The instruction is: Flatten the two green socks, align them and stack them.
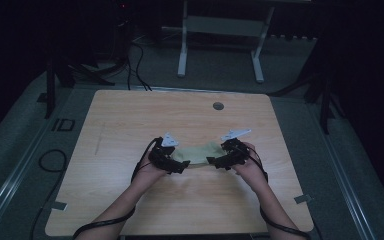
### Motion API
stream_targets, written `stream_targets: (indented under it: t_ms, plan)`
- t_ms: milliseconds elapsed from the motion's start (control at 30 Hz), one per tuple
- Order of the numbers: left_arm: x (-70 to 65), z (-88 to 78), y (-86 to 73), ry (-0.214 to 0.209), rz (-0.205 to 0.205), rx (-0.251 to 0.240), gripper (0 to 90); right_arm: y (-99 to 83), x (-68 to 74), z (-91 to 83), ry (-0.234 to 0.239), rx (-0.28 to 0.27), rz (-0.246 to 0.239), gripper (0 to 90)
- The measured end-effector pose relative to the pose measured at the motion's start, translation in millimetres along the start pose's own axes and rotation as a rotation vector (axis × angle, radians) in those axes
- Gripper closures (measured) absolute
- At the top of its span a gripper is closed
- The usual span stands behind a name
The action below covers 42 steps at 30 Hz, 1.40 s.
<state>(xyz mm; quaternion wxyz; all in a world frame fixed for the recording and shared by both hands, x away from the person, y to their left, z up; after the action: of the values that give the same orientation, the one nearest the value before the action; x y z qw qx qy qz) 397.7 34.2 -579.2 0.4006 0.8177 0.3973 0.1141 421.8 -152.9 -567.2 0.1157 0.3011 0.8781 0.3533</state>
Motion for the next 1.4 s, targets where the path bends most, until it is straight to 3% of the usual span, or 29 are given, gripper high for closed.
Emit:
stream_targets:
  t_ms: [233,567,867,1400]
  plan:
    - [2.8,-5.4,-6.4,0.016,-0.002,-0.003,2.2,-6.5,-4.0,-5.7,-0.035,-0.005,0.004,14.2]
    - [14.9,-22.3,-16.9,0.053,-0.03,-0.023,1.6,-27.9,-13.0,-24.8,-0.078,-0.016,0.025,14.0]
    - [28.8,-34.3,-40.4,0.062,-0.05,-0.006,1.7,-55.6,-23.3,-43.4,-0.126,-0.008,0.036,12.8]
    - [45.8,-65.8,-81.1,0.083,-0.06,0.0,1.7,-94.5,-30.3,-64.1,-0.167,0.001,0.056,12.2]
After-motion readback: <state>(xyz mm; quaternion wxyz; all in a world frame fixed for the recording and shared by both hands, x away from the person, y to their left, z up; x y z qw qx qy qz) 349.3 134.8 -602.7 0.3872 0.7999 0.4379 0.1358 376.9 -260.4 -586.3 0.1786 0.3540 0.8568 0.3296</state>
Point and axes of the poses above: each handheld gripper's, and its own axes: z roughly forward along the jaws, y roughly out of its top, x roughly to its left, the point moved 7 cm from there along z, roughly forward along the jaws, and after that the axes turned 5 degrees about -z, right-handed, at the moved point
